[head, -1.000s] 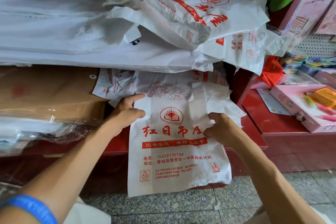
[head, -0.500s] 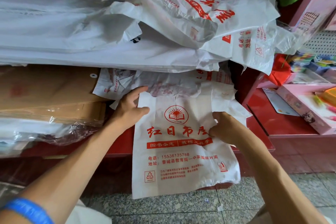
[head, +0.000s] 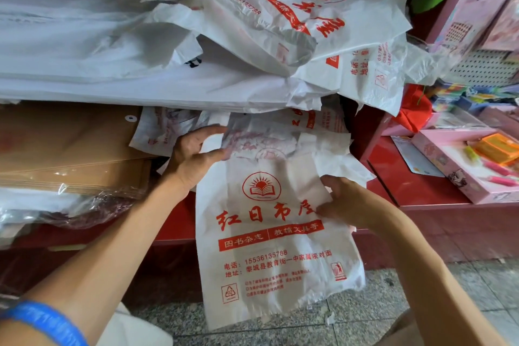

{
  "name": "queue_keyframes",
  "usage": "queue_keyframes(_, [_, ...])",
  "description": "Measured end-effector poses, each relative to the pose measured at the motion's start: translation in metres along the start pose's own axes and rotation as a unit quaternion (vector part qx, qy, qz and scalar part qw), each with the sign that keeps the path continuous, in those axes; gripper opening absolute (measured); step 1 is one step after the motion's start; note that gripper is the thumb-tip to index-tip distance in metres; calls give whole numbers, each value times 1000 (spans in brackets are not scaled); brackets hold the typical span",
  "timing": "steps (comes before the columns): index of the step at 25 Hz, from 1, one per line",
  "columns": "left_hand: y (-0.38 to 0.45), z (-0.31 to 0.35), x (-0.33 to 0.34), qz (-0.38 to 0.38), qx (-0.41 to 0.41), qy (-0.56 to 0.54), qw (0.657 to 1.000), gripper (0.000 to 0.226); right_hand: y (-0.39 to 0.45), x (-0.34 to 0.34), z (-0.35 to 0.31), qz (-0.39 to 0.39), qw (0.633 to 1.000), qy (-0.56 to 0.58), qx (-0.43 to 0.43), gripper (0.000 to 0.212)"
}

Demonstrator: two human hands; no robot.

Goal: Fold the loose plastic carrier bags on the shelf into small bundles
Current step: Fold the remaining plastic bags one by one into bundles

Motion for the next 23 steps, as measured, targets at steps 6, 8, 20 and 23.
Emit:
queue_keyframes(6, [-9,-19,-1,-10,-11,439,898,63,18,5,0,89,988,117,38,28])
queue_keyframes(8, [-20,-1,8,-14,48,413,910,42,22,9,-2,119,971,199,60,28])
queue_keyframes(20, [-67,2,22,-242,7,501,831,63,-15,33,-46,161,946,-104,-262,30])
queue_keyframes(23, [-73,10,20,-181,88,512,835,42,-34,70,-54,22,931,-197,-308,52])
Point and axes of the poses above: each hand's wrist, its own y-axis towards the middle knuckle, its own x-axis out of the palm, z = x × y, the point moved 4 cm from there along y, towards the middle knuckle, and after that the axes turned 3 degrees about -z, right-handed, at the moved point
